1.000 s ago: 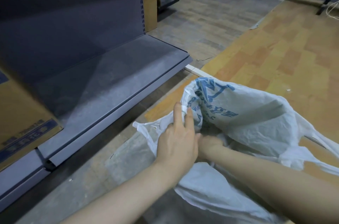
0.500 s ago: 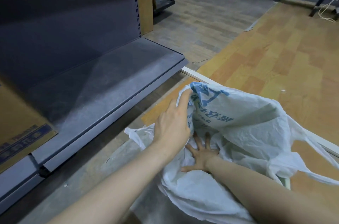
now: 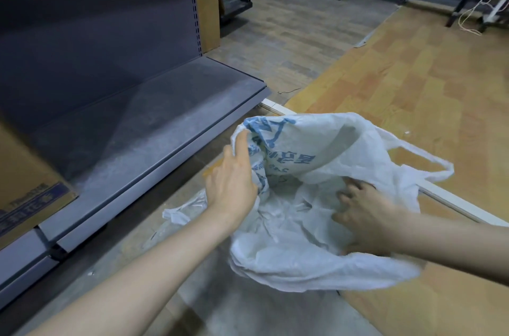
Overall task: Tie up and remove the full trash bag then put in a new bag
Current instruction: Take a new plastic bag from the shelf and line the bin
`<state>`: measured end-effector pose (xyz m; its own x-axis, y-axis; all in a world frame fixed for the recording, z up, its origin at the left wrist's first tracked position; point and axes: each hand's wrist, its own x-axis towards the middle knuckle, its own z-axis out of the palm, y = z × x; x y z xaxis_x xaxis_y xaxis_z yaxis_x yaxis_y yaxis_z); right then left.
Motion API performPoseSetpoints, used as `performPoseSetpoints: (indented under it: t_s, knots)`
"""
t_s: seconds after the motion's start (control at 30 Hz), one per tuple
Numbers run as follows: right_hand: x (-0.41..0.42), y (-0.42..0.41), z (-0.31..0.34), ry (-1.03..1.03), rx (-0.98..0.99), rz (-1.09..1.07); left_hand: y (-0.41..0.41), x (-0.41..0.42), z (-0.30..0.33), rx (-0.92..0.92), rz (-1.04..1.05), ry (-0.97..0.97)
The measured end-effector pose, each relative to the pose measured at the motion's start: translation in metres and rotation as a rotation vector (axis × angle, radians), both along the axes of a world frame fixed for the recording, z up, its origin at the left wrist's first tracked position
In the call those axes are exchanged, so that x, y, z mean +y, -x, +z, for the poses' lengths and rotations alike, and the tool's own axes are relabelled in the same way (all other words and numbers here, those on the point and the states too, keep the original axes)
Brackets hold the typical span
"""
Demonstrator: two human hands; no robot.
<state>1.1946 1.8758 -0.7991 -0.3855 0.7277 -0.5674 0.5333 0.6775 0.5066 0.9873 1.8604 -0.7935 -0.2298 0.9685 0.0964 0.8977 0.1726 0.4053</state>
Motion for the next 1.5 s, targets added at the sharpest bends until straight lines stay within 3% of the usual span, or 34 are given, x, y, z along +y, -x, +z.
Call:
performPoseSetpoints:
  t_s: [0.17,0.3,0.47,0.57,0.7,0.8,1.0,1.1,1.17,1.27,1.3,1.37,1.5]
  knots:
    - [-0.017,-0.038,0.017,-0.208,0.317,0.033,-0.008,0.003,0.002,0.064,-0.030,0.007]
    - [-0.022,-0.065,-0.007,-0.240,0.967,-0.094,-0.009,0.005,0.000,0.027,-0.008,-0.005]
    - [-0.057,-0.063,-0.041,0.057,1.727,-0.410,-0.010,0.010,0.000,0.035,-0.004,-0.033]
    - [-0.062,-0.059,-0.058,0.264,1.933,-0.439,-0.007,0.012,-0.003,0.037,0.005,-0.039]
    - [-0.046,-0.068,-0.059,0.217,1.752,-0.420,-0.006,0.013,-0.007,0.011,0.027,-0.058]
    - [-0.031,-0.080,-0.059,-0.042,1.467,-0.235,-0.008,0.015,-0.007,0.001,0.040,-0.019]
    - [-0.002,-0.097,-0.038,-0.388,1.294,0.189,-0.003,0.026,-0.007,-0.058,-0.055,0.111]
    - [0.013,-0.075,-0.033,-0.325,1.124,0.337,0.000,0.024,-0.012,0.014,-0.229,0.056]
    - [0.022,-0.069,-0.035,-0.321,1.071,0.393,0.006,0.020,-0.011,0.033,-0.490,0.021]
    - [0.027,-0.075,-0.038,-0.345,1.070,0.399,0.022,0.013,-0.021,0.341,-0.912,-0.086]
    - [0.027,-0.077,-0.038,-0.355,1.064,0.402,0.027,0.014,-0.027,0.466,-0.962,-0.206]
    - [0.028,-0.079,-0.038,-0.393,1.029,0.421,0.033,0.016,-0.031,0.548,-0.990,-0.323]
    - [0.032,-0.074,-0.033,-0.431,0.996,0.472,0.035,0.020,-0.027,0.569,-1.048,-0.287]
